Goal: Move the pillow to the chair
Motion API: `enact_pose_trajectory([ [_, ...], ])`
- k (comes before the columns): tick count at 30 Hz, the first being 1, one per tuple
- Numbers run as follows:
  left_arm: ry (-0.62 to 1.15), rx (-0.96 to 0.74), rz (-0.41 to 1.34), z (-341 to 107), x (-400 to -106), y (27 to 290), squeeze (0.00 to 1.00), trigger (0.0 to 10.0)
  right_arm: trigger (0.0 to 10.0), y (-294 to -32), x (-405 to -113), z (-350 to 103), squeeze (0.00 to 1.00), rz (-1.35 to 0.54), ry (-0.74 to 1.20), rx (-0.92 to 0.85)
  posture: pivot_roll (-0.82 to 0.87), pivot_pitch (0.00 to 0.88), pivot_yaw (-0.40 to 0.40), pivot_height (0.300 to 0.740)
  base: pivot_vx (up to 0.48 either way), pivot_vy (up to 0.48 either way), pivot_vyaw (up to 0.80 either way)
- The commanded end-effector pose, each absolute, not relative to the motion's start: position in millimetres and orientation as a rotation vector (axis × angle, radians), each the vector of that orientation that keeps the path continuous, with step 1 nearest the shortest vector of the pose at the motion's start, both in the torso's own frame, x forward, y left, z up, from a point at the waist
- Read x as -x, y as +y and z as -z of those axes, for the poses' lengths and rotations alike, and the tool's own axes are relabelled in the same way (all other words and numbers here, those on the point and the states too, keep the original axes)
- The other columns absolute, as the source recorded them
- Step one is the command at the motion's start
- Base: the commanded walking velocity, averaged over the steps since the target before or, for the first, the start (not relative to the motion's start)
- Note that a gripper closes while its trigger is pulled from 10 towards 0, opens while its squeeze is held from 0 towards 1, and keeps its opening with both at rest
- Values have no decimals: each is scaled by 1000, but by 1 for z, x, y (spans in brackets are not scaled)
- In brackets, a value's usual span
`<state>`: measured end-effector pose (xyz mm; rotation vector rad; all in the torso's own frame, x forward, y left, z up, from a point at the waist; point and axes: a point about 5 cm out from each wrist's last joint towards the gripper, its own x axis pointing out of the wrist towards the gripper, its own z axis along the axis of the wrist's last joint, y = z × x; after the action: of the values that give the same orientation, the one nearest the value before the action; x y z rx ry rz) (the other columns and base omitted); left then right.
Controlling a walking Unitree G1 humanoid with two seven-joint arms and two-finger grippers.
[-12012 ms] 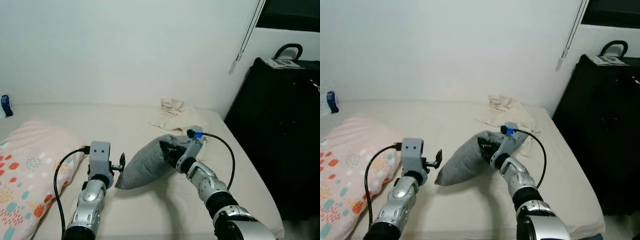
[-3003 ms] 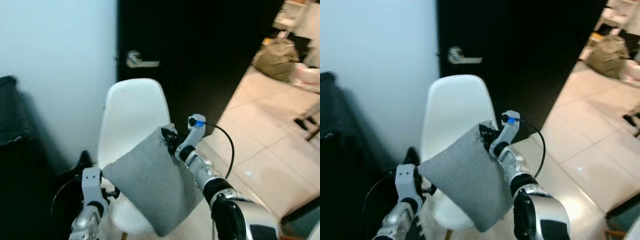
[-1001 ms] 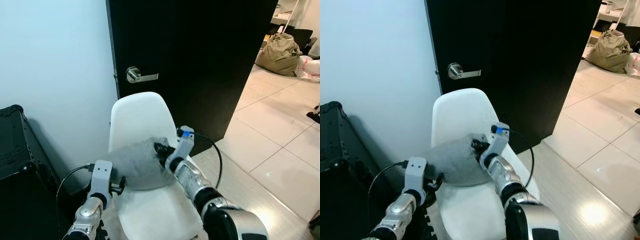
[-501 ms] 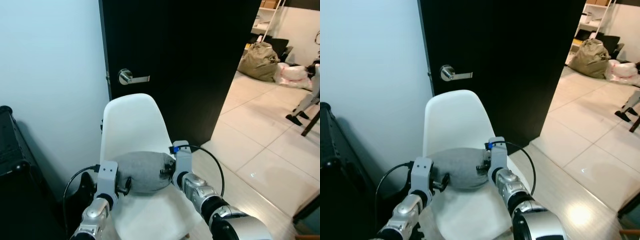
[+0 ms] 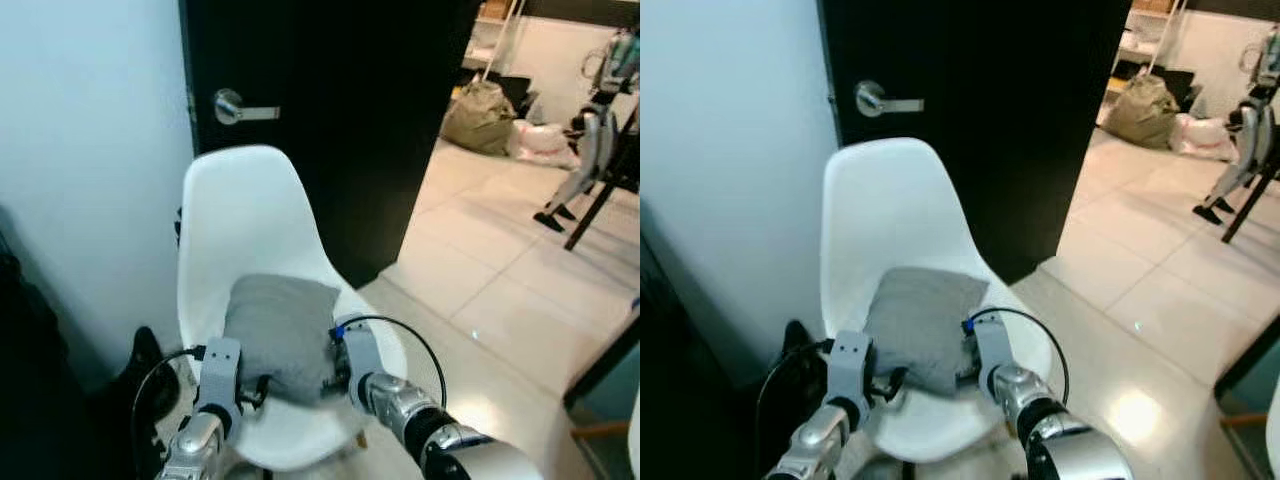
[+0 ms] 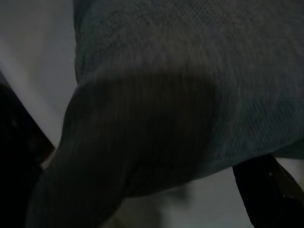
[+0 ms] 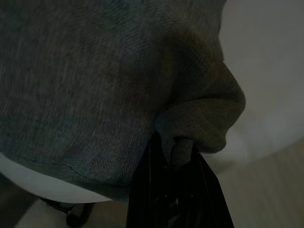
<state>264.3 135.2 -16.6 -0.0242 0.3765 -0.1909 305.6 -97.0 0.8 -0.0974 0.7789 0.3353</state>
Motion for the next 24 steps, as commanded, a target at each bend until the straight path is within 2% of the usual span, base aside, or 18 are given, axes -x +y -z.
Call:
enact_pose_trajectory([
  [1,355,15,203,12,-270,131,0,10000,10000,-94,-310,-6,0,-341,751,65,232,0,-99,555,0,0,0],
  [7,377,5,201,15,-266,131,0,10000,10000,-88,-311,-8,0,-366,736,73,232,0,-100,555,0,0,0],
  [10,387,1,203,17,-265,131,0,10000,10000,-81,-309,-7,0,-436,719,184,231,0,-103,555,0,0,0],
  [14,386,0,206,17,-265,129,0,10000,10000,-79,-308,-7,0,-452,709,234,227,0,-104,555,0,0,0],
  [18,386,1,210,17,-265,126,0,10000,10000,-78,-311,-11,0,-422,689,189,223,0,-105,555,0,0,0],
  [24,392,-2,216,16,-267,121,0,10000,10000,-80,-315,-13,0,-352,681,236,211,0,-114,555,0,0,0],
])
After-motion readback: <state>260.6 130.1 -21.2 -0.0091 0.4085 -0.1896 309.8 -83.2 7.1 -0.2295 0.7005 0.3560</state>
